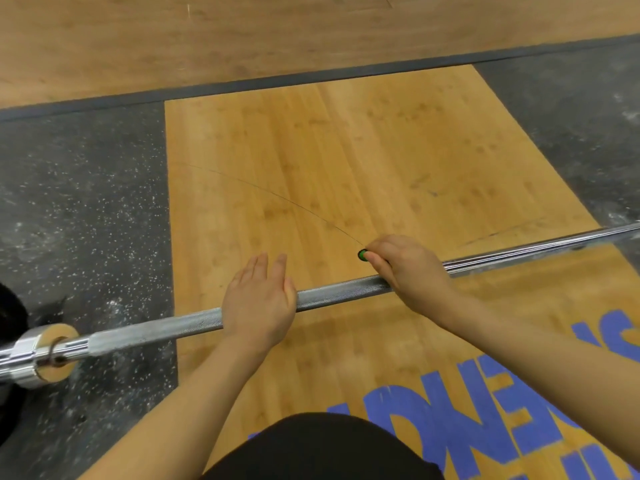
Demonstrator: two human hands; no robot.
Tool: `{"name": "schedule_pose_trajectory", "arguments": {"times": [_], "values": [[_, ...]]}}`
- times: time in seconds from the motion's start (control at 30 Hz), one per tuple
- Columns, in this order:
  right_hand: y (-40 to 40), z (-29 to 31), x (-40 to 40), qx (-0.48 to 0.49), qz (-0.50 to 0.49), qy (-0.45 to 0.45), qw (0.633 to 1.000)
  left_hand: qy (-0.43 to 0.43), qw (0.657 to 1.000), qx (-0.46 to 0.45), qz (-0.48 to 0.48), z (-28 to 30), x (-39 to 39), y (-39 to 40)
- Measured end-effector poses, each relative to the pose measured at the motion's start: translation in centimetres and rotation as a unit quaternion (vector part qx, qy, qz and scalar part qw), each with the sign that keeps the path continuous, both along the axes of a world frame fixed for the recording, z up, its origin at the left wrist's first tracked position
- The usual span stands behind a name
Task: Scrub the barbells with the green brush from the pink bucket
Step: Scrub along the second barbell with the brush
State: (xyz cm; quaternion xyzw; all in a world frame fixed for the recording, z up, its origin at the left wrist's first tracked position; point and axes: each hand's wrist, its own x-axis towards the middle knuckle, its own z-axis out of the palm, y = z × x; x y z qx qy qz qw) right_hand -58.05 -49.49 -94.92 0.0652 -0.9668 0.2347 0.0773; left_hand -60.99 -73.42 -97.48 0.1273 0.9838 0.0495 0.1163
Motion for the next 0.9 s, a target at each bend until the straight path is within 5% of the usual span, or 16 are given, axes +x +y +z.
{"name": "schedule_pose_trajectory", "arguments": {"times": [0.33, 0.9], "values": [[-5.2, -2.9, 1.4, 0.073, 0.089, 0.064, 0.991, 0.023, 1.0, -0.004, -0.004, -0.4, 1.2, -0.1], [2.7, -3.1, 0.5, 0.085, 0.108, 0.063, 0.989, 0.031, 1.0, 0.004, 0.004, -0.3, 0.4, 0.1]]}}
